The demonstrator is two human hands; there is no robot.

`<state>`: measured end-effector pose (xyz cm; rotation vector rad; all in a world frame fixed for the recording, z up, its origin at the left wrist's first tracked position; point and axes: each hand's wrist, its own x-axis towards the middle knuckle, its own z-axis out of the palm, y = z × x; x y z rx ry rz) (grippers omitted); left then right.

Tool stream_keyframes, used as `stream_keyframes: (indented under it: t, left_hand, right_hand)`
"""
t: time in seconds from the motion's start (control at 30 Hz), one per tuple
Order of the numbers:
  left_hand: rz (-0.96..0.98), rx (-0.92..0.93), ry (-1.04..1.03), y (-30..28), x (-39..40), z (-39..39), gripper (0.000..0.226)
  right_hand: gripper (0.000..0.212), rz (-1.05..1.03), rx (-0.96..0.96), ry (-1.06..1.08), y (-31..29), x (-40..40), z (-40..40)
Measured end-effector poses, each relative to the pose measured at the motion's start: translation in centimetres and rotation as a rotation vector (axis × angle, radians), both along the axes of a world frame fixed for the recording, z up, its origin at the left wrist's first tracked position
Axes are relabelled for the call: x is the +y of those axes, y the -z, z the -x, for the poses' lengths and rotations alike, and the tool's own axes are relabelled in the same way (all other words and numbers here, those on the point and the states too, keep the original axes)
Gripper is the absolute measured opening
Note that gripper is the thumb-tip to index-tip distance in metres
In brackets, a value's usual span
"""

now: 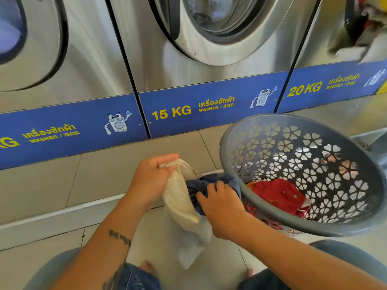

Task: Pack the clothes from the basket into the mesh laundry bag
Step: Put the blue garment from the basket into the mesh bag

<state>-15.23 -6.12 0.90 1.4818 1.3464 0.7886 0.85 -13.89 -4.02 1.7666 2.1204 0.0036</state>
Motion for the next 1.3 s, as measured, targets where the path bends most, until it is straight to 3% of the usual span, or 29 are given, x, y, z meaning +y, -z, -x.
stream_keyframes:
  t: [0.07,0.17,0.3,0.4,0.47,0.67,0.73,0.8,0.9,0.97,1.07,1.13,1.2,1.3]
  left_hand:
    - [0.055,0.069,0.035,1.7,-0.1,0.2,0.045]
    - [0.144,0.251,0.115,4.0,-0.6,0.8,0.038]
    - [0.244,0.377,0.212,4.6,-1.5,2.1,0.037]
    - [0.202,0.415,0.189,4.8,-1.2,2.7,0.042]
    - [0.176,0.425,0.156,5.0,-1.0,3.0,0.043]
    - [0.115,0.539,0.165,5.4,-0.7,3.7,0.047]
    - [0.112,0.548,0.193,5.3,-0.4,3.4,0.045]
    - [0.104,0.561,0.221,5.1,0.0,2.8,0.046]
    - [0.088,0.564,0.256,4.9,0.2,1.8,0.043]
    - [0.098,0.561,0.284,4.9,0.1,1.4,0.043]
    - [0.109,0.557,0.27,4.9,0.2,1.6,0.043]
    - [0.119,0.548,0.244,4.9,0.4,2.0,0.044]
    - [0.131,0.54,0.228,4.7,0.6,2.2,0.044]
    - [0.119,0.566,0.203,4.5,0.8,2.4,0.042]
  right_hand:
    - [0.044,0.08,-0.036,0.027,1.7,0.4,0.6]
    - [0.034,0.103,0.144,0.11,2.3,1.2,-0.3]
    - [0.004,0.166,0.678,0.415,1.6,1.6,-1.9]
    - [0.007,0.175,1.094,0.64,2.1,2.5,0.3]
    - [0.009,0.153,1.239,0.726,3.2,2.5,2.8]
    - [0.024,0.051,1.069,0.579,7.1,0.0,3.8]
    - [0.041,-0.061,0.835,0.551,7.1,-0.4,3.0]
    - [0.058,-0.007,0.639,0.552,7.2,-0.6,2.7]
    - [0.058,0.303,0.768,0.618,8.7,-0.6,3.3]
    - [0.045,0.373,0.868,0.67,9.2,-0.6,3.6]
    - [0.026,0.174,1.212,0.87,9.4,0.7,3.8]
    - [0.026,0.005,1.363,0.904,9.5,2.0,4.3]
    - [0.035,-0.028,1.398,0.815,10.0,2.6,5.3]
    - [0.042,0.194,1.24,0.594,13.0,2.3,6.2]
